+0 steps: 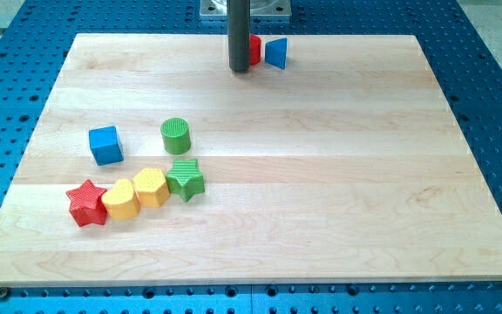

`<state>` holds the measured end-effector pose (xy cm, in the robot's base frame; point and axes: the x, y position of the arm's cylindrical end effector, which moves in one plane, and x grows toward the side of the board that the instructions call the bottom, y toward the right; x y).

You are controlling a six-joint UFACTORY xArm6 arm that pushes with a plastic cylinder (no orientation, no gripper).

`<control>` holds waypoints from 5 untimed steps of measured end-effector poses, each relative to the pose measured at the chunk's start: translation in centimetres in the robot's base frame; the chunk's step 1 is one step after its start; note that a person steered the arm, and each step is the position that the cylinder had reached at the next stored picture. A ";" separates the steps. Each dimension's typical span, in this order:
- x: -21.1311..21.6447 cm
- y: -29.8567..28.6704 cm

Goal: Move the green circle diagonal to the blue cube

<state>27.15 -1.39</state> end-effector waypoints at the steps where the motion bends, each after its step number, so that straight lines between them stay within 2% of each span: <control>1: 3.1 0.2; 2: 12.4 0.8; 3: 18.6 -4.8; 4: 18.7 -10.3; 5: 15.8 -10.5</control>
<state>42.92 -11.88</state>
